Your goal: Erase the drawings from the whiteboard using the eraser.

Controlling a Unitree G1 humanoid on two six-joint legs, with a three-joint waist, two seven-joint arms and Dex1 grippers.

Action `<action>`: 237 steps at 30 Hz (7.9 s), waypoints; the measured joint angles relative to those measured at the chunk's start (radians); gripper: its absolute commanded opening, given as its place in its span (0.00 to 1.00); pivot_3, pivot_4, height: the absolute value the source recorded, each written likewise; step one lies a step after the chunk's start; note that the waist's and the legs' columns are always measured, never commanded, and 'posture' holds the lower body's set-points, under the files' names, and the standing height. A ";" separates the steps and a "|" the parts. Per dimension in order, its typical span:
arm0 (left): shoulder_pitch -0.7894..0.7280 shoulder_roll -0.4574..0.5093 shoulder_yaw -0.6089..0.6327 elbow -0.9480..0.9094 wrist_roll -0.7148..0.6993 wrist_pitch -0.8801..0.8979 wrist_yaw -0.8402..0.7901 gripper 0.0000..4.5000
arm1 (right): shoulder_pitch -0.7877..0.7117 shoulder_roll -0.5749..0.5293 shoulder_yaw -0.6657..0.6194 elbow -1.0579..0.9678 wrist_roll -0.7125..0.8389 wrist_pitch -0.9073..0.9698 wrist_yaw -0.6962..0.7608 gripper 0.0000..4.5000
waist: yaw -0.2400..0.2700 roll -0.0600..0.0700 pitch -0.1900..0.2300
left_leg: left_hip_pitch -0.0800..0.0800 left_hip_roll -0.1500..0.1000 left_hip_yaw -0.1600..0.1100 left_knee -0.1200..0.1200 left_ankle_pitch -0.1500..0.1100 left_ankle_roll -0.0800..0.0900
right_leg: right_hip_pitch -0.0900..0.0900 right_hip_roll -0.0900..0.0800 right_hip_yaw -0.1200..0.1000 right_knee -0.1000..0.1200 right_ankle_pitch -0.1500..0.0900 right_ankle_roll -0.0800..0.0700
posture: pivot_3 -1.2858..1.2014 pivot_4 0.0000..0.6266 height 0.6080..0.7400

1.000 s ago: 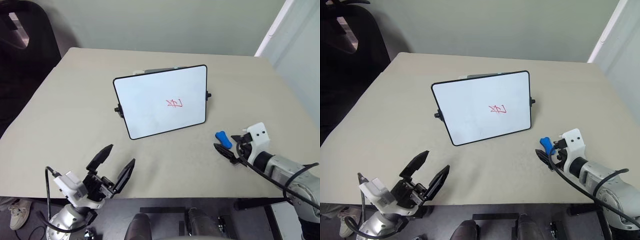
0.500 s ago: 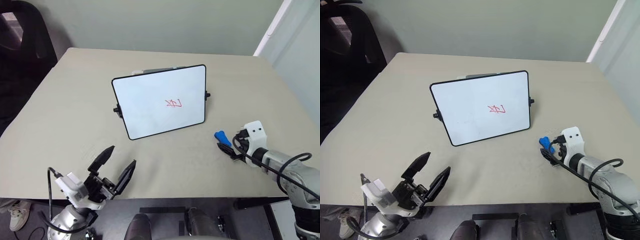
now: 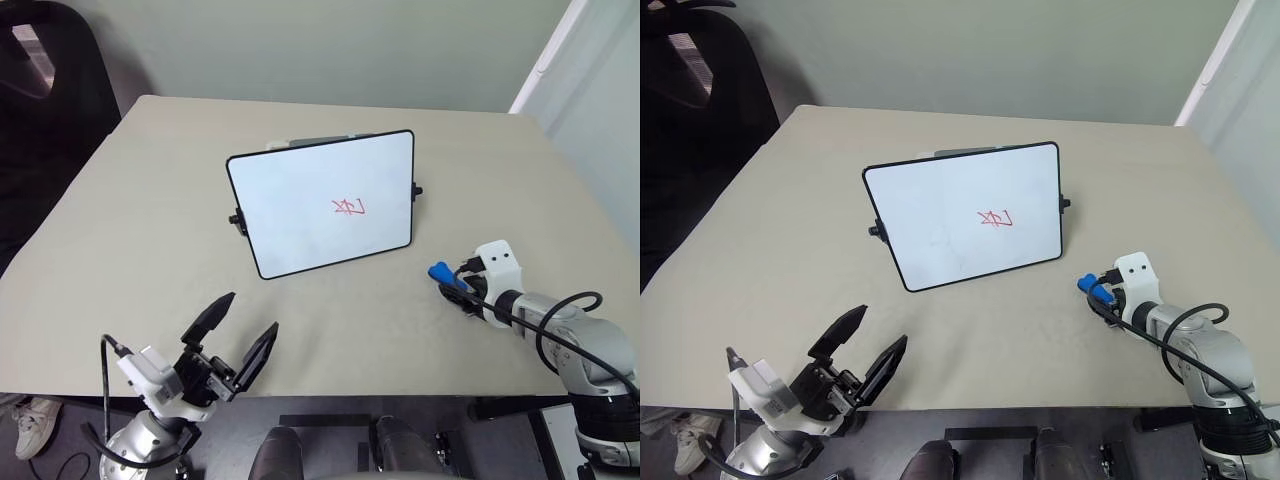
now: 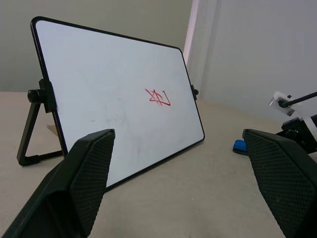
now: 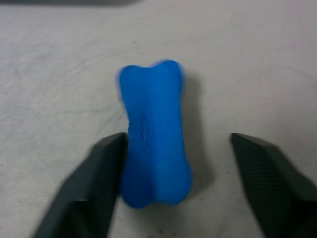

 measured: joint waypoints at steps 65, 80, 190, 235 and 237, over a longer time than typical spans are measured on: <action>-0.004 0.001 0.012 0.024 -0.010 -0.004 0.004 1.00 | -0.576 0.300 0.248 0.265 -0.226 -0.078 0.026 0.10 | -0.011 0.000 0.000 | 0.000 0.000 -0.003 0.000 0.003 -0.006 | -0.010 0.001 0.000 0.001 0.008 -0.003 | 0.52 0.24 1.00; -0.010 0.001 0.014 0.024 -0.012 -0.002 0.005 1.00 | -0.453 0.268 0.357 0.262 -0.267 -0.028 0.055 0.10 | -0.015 0.000 0.000 | 0.000 0.000 -0.003 0.000 0.005 -0.010 | -0.010 0.001 0.000 0.001 0.011 -0.005 | 0.52 0.24 1.00; -0.020 0.011 0.032 0.035 -0.035 0.007 0.009 1.00 | -0.568 0.312 0.406 0.220 -0.346 0.054 0.100 0.10 | -0.017 0.002 0.001 | -0.003 0.000 -0.003 -0.001 0.008 -0.012 | -0.016 0.002 0.001 0.000 0.015 -0.010 | 0.52 0.24 1.00; -0.025 0.011 0.032 0.033 -0.036 0.007 0.010 1.00 | -0.581 0.275 0.426 0.081 -0.331 0.077 0.184 0.10 | -0.017 0.001 0.001 | -0.003 0.000 -0.003 -0.001 0.008 -0.012 | -0.015 0.002 0.001 0.001 0.014 -0.010 | 0.52 0.24 1.00; -0.025 0.011 0.032 0.033 -0.036 0.007 0.010 1.00 | -0.576 0.267 0.426 0.075 -0.324 0.093 0.194 0.10 | -0.017 0.001 0.001 | -0.003 0.000 -0.003 -0.001 0.008 -0.012 | -0.015 0.002 0.001 0.001 0.014 -0.010 | 0.52 0.24 1.00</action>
